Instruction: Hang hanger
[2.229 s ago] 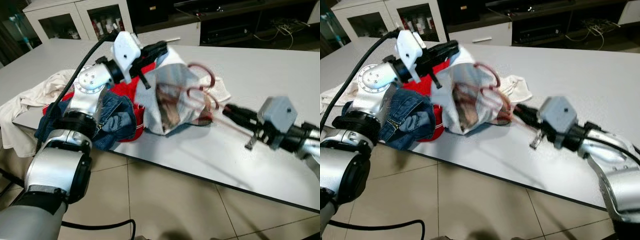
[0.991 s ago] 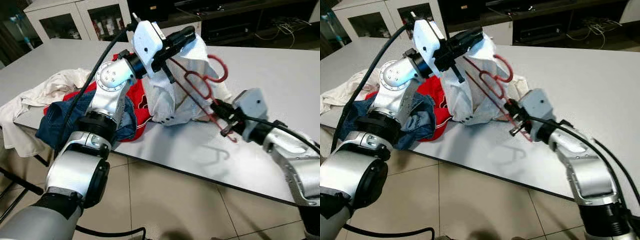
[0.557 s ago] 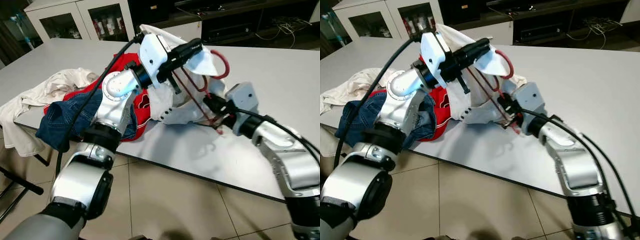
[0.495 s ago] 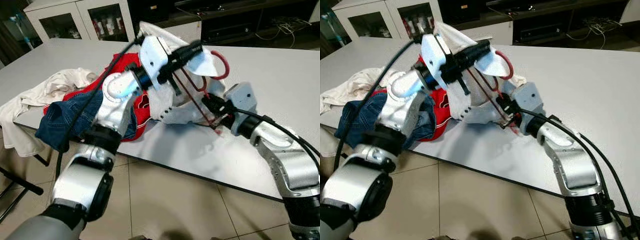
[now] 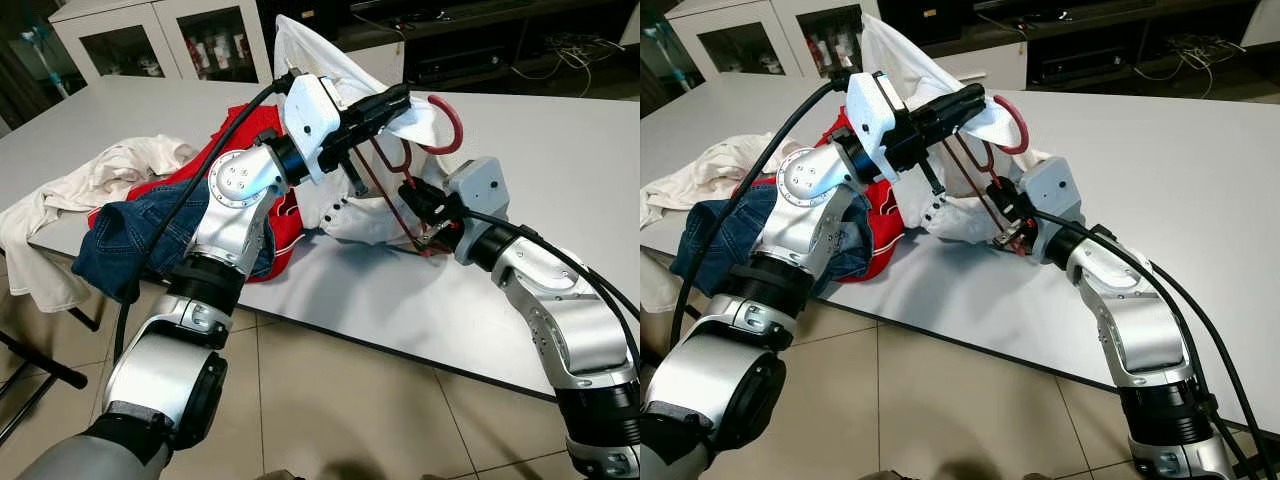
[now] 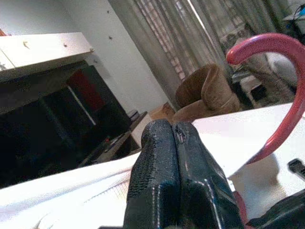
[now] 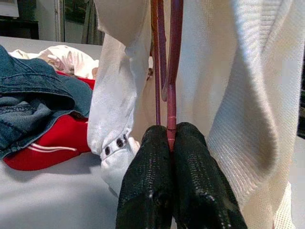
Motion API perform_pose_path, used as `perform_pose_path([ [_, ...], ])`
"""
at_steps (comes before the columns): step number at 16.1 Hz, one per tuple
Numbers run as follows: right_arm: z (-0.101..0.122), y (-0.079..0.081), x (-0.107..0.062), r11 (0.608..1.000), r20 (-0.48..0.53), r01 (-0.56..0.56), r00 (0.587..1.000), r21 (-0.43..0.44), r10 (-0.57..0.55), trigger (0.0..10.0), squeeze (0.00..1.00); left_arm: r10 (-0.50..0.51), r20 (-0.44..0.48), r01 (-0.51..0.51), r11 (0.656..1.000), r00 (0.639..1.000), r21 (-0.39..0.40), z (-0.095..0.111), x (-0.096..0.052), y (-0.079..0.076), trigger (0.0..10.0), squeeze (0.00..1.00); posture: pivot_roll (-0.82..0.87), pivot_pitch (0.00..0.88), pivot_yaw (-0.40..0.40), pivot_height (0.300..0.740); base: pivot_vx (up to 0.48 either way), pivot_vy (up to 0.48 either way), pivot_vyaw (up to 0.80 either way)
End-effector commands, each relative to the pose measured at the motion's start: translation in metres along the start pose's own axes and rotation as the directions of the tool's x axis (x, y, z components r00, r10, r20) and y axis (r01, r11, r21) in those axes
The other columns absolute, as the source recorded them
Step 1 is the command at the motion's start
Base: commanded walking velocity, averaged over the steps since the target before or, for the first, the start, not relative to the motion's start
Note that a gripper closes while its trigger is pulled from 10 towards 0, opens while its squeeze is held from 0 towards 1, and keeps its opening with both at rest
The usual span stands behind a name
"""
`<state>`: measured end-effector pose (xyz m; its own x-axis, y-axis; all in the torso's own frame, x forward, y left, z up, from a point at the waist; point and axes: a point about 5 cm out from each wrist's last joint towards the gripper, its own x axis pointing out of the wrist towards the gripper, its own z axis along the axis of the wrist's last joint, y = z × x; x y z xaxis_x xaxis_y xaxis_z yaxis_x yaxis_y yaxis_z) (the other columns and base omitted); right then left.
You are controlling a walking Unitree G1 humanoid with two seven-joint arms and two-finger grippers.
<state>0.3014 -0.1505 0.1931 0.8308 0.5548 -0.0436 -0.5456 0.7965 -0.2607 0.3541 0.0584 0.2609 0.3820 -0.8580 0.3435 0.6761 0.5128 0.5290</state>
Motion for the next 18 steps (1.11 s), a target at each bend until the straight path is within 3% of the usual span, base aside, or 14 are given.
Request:
perform_pose_path([
  [1, 0.010, -0.001, 0.002, 1.000, 0.059, 0.011, 0.998, -0.021, -0.010, 10.0, 0.00, -0.004, -0.019, 0.005, 0.998, 1.000, 0.059, 0.001, -0.003, 0.002, 10.0, 0.00, -0.18, 0.000, 0.153, 0.740, 0.000, 0.000, 0.00],
  [2, 0.010, -0.001, 0.002, 1.000, 0.062, 0.014, 0.998, -0.022, -0.012, 10.0, 0.00, 0.005, -0.021, -0.003, 0.997, 1.000, 0.082, 0.001, -0.004, 0.003, 10.0, 0.00, -0.18, 0.000, 0.153, 0.740, 0.000, 0.000, 0.00],
  [3, 0.009, 0.000, 0.001, 1.000, 0.068, 0.013, 0.998, -0.022, -0.012, 10.0, 0.00, 0.028, -0.019, -0.025, 0.992, 0.999, 0.121, 0.002, -0.008, 0.006, 10.0, 1.00, -0.18, 0.000, 0.153, 0.740, 0.000, 0.000, 0.00],
  [6, 0.006, 0.005, 0.002, 1.000, 0.062, -0.003, 0.998, -0.028, 0.004, 10.0, 0.00, 0.040, 0.005, -0.041, 0.992, 0.999, 0.123, 0.004, -0.009, 0.006, 10.0, 1.00, -0.18, 0.000, 0.151, 0.740, 0.000, 0.000, 0.00],
  [7, 0.004, 0.005, 0.002, 1.000, 0.058, -0.005, 0.998, -0.030, 0.007, 10.0, 0.00, 0.045, 0.019, -0.046, 0.993, 0.999, 0.113, 0.006, -0.009, 0.006, 10.0, 0.72, -0.18, 0.000, 0.150, 0.740, 0.000, 0.000, 0.00],
  [8, 0.002, 0.006, 0.003, 0.999, 0.048, -0.009, 0.999, -0.036, 0.011, 10.0, 0.00, 0.041, 0.045, -0.045, 0.995, 0.998, 0.084, 0.009, -0.011, 0.007, 10.0, 0.00, -0.18, 0.000, 0.149, 0.740, 0.000, 0.000, 0.00],
  [12, -0.009, 0.007, 0.002, 0.999, 0.018, -0.010, 1.000, -0.046, 0.011, 10.0, 0.00, 0.008, 0.048, -0.011, 0.997, 0.999, 0.073, 0.019, -0.031, 0.016, 10.0, 0.00, -0.18, 0.000, 0.147, 0.740, 0.000, 0.000, 0.00],
  [14, -0.015, 0.009, 0.004, 0.999, 0.010, -0.014, 1.000, -0.046, 0.014, 10.0, 0.00, -0.044, 0.043, 0.043, 0.999, 0.998, 0.021, 0.032, -0.047, 0.020, 10.0, 0.00, -0.18, 0.000, 0.147, 0.740, 0.000, 0.000, 0.00],
  [16, -0.016, 0.010, 0.005, 0.999, 0.010, -0.015, 1.000, -0.046, 0.015, 10.0, 0.00, -0.072, 0.024, 0.071, 0.997, 0.997, 0.012, 0.033, -0.051, 0.018, 10.0, 0.00, -0.18, 0.000, 0.147, 0.740, 0.000, 0.000, 0.00],
  [17, -0.017, 0.011, 0.008, 0.999, 0.018, -0.014, 1.000, -0.045, 0.015, 10.0, 0.00, -0.148, -0.061, 0.148, 0.989, 0.987, -0.006, 0.029, -0.065, 0.013, 10.0, 0.00, -0.15, 0.000, 0.144, 0.740, 0.000, 0.000, 0.00],
  [18, -0.017, 0.012, 0.009, 0.999, 0.021, -0.014, 1.000, -0.044, 0.015, 10.0, 0.00, -0.168, -0.090, 0.167, 0.986, 0.982, -0.016, 0.028, -0.070, 0.012, 10.0, 0.00, -0.15, 0.000, 0.144, 0.740, 0.000, 0.000, 0.00],
])
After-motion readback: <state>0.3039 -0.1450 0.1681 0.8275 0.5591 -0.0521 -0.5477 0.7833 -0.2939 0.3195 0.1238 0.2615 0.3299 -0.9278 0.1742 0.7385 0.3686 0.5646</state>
